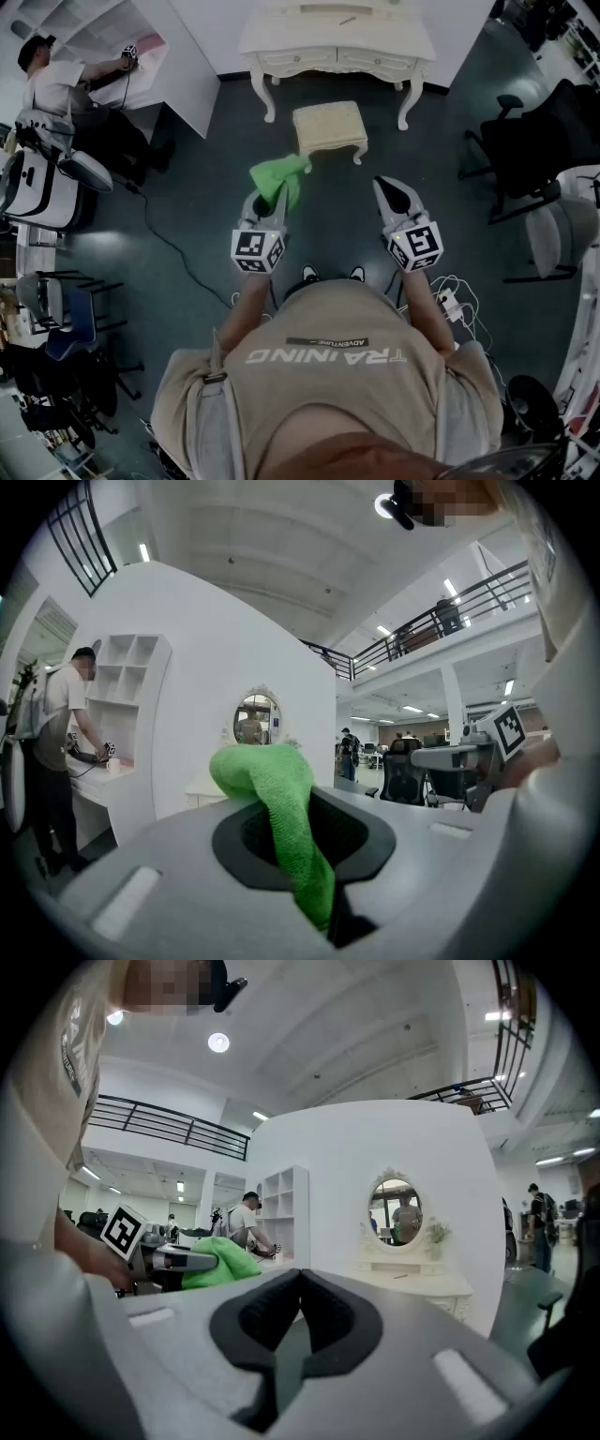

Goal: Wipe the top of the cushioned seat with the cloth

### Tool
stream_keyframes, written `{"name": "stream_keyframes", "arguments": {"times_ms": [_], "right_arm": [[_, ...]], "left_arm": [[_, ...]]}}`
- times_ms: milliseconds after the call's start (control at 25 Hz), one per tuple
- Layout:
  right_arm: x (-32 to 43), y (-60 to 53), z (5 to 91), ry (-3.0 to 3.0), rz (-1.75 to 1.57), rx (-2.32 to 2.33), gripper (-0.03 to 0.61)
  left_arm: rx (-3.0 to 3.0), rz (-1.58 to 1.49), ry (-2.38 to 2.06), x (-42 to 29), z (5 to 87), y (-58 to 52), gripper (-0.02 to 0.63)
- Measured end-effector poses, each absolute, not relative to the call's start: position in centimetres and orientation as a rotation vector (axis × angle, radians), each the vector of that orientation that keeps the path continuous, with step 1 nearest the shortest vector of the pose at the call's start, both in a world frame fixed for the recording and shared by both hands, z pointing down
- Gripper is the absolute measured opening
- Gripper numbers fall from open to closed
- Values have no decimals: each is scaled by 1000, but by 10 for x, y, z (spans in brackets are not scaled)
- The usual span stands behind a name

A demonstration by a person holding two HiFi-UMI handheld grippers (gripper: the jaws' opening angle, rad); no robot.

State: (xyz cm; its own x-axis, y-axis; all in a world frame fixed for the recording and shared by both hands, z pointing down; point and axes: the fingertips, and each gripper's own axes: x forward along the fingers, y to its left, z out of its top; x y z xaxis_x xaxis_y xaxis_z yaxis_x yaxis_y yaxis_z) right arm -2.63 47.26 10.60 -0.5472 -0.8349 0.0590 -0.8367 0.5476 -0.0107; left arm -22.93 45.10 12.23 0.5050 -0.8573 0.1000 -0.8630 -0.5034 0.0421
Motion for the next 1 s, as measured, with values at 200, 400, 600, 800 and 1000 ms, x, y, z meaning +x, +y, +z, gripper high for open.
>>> {"name": "stream_keyframes", "arguments": {"times_ms": [200,400,600,800,1000], "right_arm": [[-37,476,112,-2721,75,1482,2],[-50,469,107,-2716,50,1490,2],[-61,466,109,-2684,22,1520,2],[-77,459,122,-2649,60,1561,2],[-97,460,134,-2619,87,1556,2]], "left_arm": [[2633,82,-1516,-240,127,457,48],[2627,71,-1495,-251,131,454,48],[2640,79,-1462,-267,136,446,48],[2663,90,-1436,-287,143,435,48],[2657,79,-1400,-303,159,425,48]]}}
